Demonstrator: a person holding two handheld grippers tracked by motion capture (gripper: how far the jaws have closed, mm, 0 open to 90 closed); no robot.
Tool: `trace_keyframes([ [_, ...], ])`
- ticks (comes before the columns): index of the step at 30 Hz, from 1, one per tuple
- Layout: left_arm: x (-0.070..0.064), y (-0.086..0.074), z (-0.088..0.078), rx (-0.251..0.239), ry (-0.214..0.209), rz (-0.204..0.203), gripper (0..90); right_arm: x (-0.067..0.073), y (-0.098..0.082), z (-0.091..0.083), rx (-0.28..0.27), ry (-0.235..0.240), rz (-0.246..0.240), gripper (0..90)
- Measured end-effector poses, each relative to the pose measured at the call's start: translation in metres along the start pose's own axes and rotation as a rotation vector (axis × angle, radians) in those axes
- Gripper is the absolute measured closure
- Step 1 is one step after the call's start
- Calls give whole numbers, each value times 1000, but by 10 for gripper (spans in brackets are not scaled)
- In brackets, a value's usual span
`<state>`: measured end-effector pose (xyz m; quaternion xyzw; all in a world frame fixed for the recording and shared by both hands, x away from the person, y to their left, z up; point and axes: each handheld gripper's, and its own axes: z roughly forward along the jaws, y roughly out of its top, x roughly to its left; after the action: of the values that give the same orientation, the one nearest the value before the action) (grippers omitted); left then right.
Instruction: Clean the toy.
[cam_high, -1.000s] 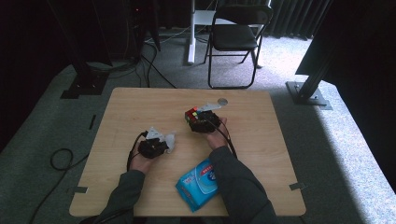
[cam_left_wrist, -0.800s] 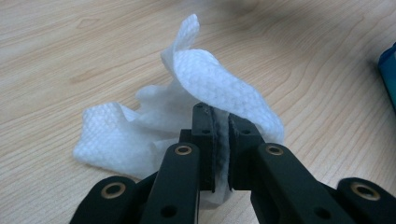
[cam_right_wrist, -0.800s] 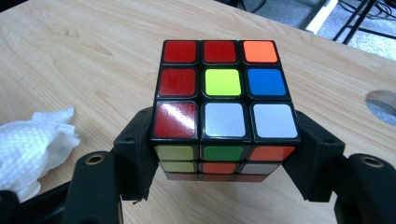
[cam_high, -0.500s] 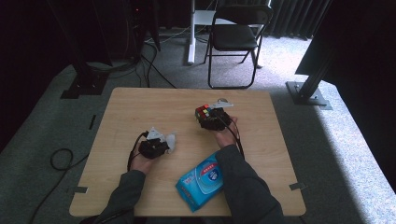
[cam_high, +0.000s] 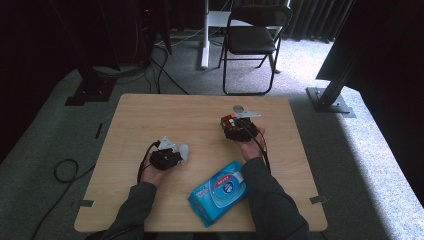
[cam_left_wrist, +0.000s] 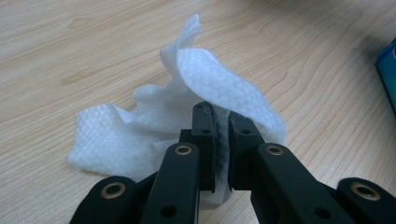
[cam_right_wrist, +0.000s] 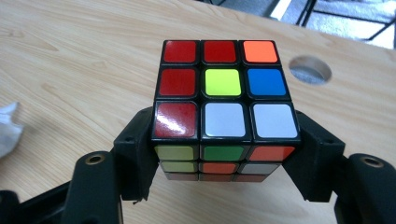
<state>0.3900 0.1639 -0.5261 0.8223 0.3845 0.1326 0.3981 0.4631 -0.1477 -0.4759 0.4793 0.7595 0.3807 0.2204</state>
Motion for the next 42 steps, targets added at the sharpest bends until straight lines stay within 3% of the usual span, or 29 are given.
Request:
trace_keyframes([
  [14, -1, 0, 2, 3, -3, 1, 838, -24, -30, 7, 61, -67, 36, 341],
  [33, 0, 0, 2, 2, -4, 2, 838, -23, -47, 15, 71, -63, 36, 341],
  [42, -1, 0, 2, 3, -5, 3, 836, -20, -48, 15, 73, -35, 15, 338],
])
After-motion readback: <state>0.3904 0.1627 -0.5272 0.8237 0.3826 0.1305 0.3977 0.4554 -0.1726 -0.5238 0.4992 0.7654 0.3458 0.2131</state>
